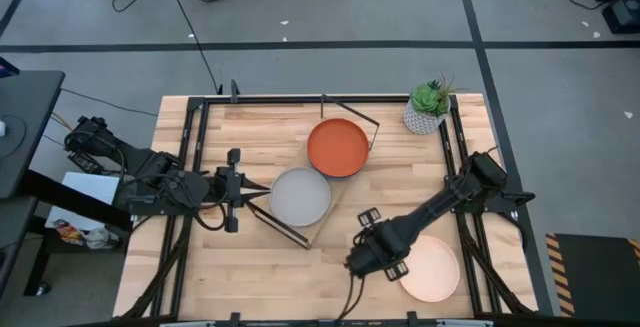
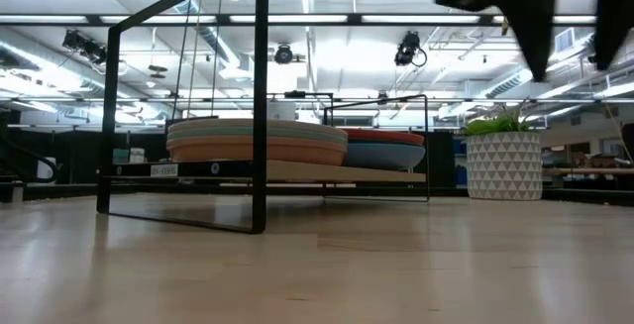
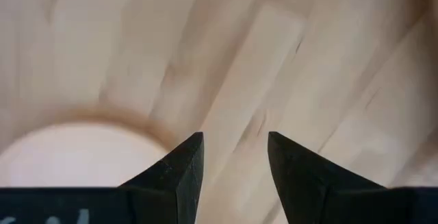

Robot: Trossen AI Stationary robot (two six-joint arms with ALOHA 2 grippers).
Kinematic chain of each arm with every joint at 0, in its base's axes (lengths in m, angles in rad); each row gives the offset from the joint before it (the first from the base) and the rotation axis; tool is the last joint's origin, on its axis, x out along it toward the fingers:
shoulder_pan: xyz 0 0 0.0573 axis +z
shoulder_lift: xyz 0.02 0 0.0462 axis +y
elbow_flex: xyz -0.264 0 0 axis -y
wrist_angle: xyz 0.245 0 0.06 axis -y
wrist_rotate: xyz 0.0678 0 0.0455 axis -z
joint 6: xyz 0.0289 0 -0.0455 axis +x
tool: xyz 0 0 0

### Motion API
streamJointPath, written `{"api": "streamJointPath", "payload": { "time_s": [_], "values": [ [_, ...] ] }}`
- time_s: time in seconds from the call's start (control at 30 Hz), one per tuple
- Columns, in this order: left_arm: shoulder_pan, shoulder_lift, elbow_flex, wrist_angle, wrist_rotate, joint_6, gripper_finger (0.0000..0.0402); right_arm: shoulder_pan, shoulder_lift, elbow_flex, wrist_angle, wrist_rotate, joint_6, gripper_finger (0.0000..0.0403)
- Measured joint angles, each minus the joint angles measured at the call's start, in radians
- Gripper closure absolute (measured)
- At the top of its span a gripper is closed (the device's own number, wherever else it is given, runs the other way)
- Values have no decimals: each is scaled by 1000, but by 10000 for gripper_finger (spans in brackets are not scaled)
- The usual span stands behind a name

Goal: Place and stack plates onto a shelf
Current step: Stack the peach plate on top of the gray plate on the shelf

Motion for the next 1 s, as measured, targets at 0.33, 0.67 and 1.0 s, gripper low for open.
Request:
{"api": "streamJointPath", "payload": {
  "time_s": [0.33,0.67,1.0],
  "values": [
    [1,0,0,-5,0,24,372,34,-2,-223,20,-94,66,240],
    [1,0,0,-7,0,26,372,68,-2,-398,160,-168,66,281],
    [1,0,0,-7,0,9,372,19,-2,-441,181,-185,16,388]
  ]
}}
